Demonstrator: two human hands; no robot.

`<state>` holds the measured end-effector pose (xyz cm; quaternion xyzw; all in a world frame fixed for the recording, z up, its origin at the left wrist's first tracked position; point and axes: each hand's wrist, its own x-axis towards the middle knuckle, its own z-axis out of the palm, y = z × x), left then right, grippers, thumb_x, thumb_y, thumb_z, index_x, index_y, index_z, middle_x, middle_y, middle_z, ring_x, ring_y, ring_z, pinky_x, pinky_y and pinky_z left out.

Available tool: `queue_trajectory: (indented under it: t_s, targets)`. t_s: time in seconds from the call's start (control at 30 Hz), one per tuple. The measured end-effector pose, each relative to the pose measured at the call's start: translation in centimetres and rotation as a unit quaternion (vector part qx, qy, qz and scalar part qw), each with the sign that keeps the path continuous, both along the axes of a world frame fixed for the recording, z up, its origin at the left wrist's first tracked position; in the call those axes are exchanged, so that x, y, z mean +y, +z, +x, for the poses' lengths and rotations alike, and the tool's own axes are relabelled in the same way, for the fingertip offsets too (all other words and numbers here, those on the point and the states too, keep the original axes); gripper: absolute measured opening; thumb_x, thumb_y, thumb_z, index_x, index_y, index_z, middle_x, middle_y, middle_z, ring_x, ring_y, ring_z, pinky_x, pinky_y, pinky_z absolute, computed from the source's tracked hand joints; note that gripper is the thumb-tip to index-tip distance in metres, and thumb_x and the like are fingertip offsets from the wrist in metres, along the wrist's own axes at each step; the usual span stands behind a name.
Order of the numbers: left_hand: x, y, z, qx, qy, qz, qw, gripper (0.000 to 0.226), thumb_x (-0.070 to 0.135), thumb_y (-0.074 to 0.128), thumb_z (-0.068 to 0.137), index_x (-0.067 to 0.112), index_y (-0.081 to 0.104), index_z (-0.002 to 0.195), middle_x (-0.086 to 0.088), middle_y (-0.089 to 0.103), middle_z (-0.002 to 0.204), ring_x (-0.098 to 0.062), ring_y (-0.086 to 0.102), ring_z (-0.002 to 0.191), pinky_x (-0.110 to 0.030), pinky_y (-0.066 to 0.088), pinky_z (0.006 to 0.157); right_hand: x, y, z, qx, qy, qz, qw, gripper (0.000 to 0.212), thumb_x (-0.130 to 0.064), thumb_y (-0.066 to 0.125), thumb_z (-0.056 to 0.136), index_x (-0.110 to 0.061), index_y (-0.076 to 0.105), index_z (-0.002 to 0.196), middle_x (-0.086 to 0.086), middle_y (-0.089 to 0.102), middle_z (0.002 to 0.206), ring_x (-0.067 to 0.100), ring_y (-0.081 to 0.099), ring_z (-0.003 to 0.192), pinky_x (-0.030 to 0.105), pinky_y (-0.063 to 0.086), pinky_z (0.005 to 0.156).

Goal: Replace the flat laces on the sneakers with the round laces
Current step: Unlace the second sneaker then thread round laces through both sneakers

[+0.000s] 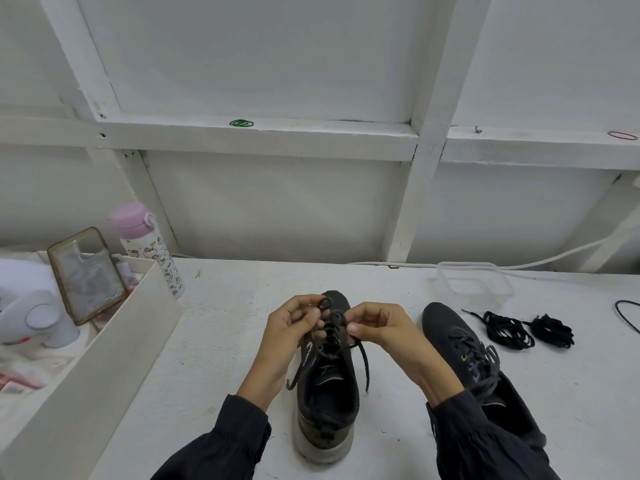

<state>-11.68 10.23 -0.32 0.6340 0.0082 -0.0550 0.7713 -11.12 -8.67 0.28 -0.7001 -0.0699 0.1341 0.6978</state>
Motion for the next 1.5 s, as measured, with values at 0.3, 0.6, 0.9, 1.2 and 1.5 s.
queue_trajectory:
  t_s: [0.3,0.6,0.9,1.2,1.5]
  targets:
    - [-0.3,0.1,0.2,0.000,-0.033,0.052,0.998,0.016,0.000,0.062,0.090,0.008,0.064,0.104,-0.011,0.071,0.074,-0.014,0.062,0.064,-0.021,0.053,0.063,2.3,-0.4,-0.4,-0.085,-0.080,0.017,0.993,0.015,0.011,0.071,0.078,-0.004,0.074,0.081,-0.006,0.073,0.097,0.010,0.068,0.076,0.020,0.052,0.071]
    - [0.2,0.1,0.1,-0.010,-0.048,0.096,0.994,0.013,0.006,0.070,0.087,0.006,0.062,0.097,-0.012,0.072,0.075,-0.020,0.066,0.067,-0.026,0.055,0.068,2.3,-0.8,-0.3,-0.124,-0.160,-0.014,0.979,0.013,-0.001,0.074,0.081,-0.013,0.073,0.082,-0.002,0.071,0.073,0.011,0.063,0.070,0.024,0.052,0.068]
    - [0.7,0.2,-0.2,-0.161,-0.054,0.266,0.949,0.013,0.014,0.076,0.083,0.025,0.070,0.087,0.014,0.072,0.081,-0.003,0.068,0.080,-0.013,0.051,0.074,0.9,-1.2,0.1,-0.023,-0.001,-0.116,0.993,0.012,-0.010,0.065,0.091,-0.004,0.075,0.089,0.004,0.067,0.071,0.009,0.056,0.064,0.021,0.045,0.059]
    - [0.6,-0.6,-0.2,-0.184,-0.075,0.226,0.954,0.017,0.010,0.064,0.092,0.026,0.066,0.096,0.016,0.068,0.096,-0.005,0.064,0.096,-0.017,0.050,0.085,0.6,-0.9,0.0,0.117,0.087,0.082,0.986,0.018,-0.020,0.066,0.083,-0.002,0.067,0.086,0.014,0.055,0.084,0.022,0.044,0.076,0.025,0.036,0.064]
    - [0.6,-1.8,-0.8,-0.311,-0.002,0.244,0.918,0.021,0.037,0.075,0.077,0.029,0.076,0.097,0.008,0.063,0.101,-0.019,0.060,0.103,-0.019,0.048,0.088,1.0,-1.2,-0.3,0.120,0.037,0.119,0.985,0.019,-0.023,0.066,0.082,-0.005,0.070,0.088,0.014,0.060,0.085,0.029,0.047,0.086,0.041,0.034,0.083]
